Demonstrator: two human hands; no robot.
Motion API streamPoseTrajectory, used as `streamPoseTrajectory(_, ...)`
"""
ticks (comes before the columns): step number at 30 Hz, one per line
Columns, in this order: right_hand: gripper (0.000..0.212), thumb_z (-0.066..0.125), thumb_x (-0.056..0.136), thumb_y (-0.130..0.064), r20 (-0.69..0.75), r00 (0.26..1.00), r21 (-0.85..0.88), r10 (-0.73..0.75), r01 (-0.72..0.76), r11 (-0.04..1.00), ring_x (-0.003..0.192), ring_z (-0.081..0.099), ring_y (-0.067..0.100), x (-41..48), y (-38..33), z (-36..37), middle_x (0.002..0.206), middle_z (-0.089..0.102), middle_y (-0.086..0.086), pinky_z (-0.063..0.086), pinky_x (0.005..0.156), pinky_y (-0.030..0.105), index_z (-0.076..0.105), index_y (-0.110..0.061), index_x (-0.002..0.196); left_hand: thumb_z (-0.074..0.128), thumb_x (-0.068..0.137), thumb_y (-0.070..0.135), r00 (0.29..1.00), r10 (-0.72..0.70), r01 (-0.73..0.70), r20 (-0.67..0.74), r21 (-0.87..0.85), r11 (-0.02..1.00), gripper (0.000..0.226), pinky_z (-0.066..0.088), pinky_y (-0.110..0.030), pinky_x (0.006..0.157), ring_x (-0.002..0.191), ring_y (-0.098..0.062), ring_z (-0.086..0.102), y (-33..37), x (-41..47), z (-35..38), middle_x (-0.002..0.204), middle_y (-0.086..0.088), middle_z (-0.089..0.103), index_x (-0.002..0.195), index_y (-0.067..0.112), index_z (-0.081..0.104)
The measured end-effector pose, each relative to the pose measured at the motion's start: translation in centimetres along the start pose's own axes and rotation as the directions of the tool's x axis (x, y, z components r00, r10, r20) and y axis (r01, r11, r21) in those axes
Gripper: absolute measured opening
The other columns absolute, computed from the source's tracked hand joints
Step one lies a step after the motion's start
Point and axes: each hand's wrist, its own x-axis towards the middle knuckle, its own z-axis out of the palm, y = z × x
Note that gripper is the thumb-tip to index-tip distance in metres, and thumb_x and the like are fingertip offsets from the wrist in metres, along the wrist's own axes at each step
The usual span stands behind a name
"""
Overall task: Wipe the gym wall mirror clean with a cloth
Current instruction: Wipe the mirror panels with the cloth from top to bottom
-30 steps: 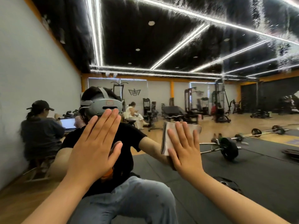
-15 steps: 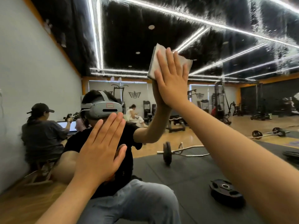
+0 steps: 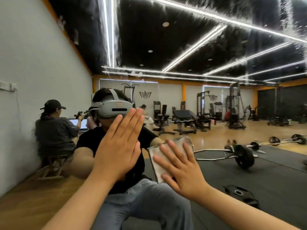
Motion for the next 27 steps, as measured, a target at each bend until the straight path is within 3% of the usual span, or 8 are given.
streamPoseTrajectory(4, 0.058, 0.032, 0.100, -0.047, -0.024, 1.000, 0.018, 0.007, -0.006, 1.000, 0.152, 0.018, 0.025, 3.0, 1.5, -1.2, 0.165, 0.020, 0.001, 0.011, 0.121, 0.053, 0.025, -0.032, 0.156, 0.025, 0.100, 0.034, 1.000, 0.013, -0.013, 0.013, 0.007, 1.000, 0.065, 0.017, -0.045, 0.121, 0.153, -0.025, 0.013, -0.2, 0.1, -0.2, 0.165, -0.012, 0.012, 0.156, 0.003, 0.020)
streamPoseTrajectory(8, 0.057, 0.031, 0.101, -0.045, -0.083, 0.980, 0.048, 0.182, -0.179, 0.983, 0.152, 0.017, 0.027, 10.5, 4.0, -2.7, 0.164, 0.023, 0.006, 0.013, 0.121, 0.055, 0.031, -0.026, 0.155, 0.030, 0.099, 0.036, 1.000, -0.025, 0.025, -0.010, -0.072, 0.997, 0.065, 0.019, -0.045, 0.120, 0.152, -0.024, 0.018, -0.4, 0.4, -1.3, 0.164, -0.011, 0.018, 0.155, 0.004, 0.024)
streamPoseTrajectory(13, 0.059, 0.025, 0.102, -0.046, -0.088, 0.947, 0.117, 0.310, -0.299, 0.947, 0.153, -0.002, 0.021, 21.9, 6.8, -5.9, 0.167, 0.009, 0.002, -0.006, 0.121, 0.048, 0.017, -0.029, 0.158, 0.035, 0.098, 0.034, 0.963, -0.268, 0.264, -0.029, -0.096, 0.960, 0.068, 0.010, -0.044, 0.123, 0.153, -0.023, 0.009, -3.2, -1.0, -2.2, 0.166, -0.010, 0.009, 0.157, 0.004, 0.017)
streamPoseTrajectory(17, 0.058, 0.022, 0.102, -0.044, -0.098, 0.924, 0.131, 0.369, -0.356, 0.925, 0.153, -0.004, 0.021, 26.2, 6.5, -6.8, 0.167, 0.006, 0.001, -0.007, 0.121, 0.049, 0.013, -0.030, 0.158, 0.031, 0.099, 0.036, 0.968, -0.247, 0.246, -0.032, -0.031, 0.969, 0.068, 0.013, -0.046, 0.123, 0.153, -0.026, 0.012, -3.2, -2.0, -1.6, 0.166, -0.013, 0.010, 0.155, 0.000, 0.020)
streamPoseTrajectory(23, 0.056, 0.021, 0.103, -0.043, -0.140, 0.971, 0.057, 0.196, -0.190, 0.980, 0.153, 0.009, 0.027, 21.1, 2.7, -4.2, 0.165, 0.018, 0.007, 0.014, 0.118, 0.060, 0.026, -0.024, 0.156, 0.030, 0.100, 0.034, 0.964, -0.261, 0.260, -0.042, -0.036, 0.965, 0.065, 0.014, -0.046, 0.123, 0.153, -0.025, 0.013, -3.1, -2.2, -1.4, 0.165, -0.012, 0.013, 0.155, 0.002, 0.020)
streamPoseTrajectory(27, 0.056, 0.024, 0.103, -0.042, -0.090, 0.990, 0.069, 0.106, -0.100, 0.993, 0.153, 0.009, 0.028, 16.0, 0.0, -3.0, 0.165, 0.017, 0.007, 0.015, 0.118, 0.061, 0.028, -0.024, 0.156, 0.031, 0.099, 0.033, 0.967, -0.251, 0.249, -0.040, -0.047, 0.967, 0.066, 0.016, -0.048, 0.122, 0.153, -0.024, 0.012, -3.1, -2.2, -1.5, 0.165, -0.013, 0.015, 0.156, 0.003, 0.020)
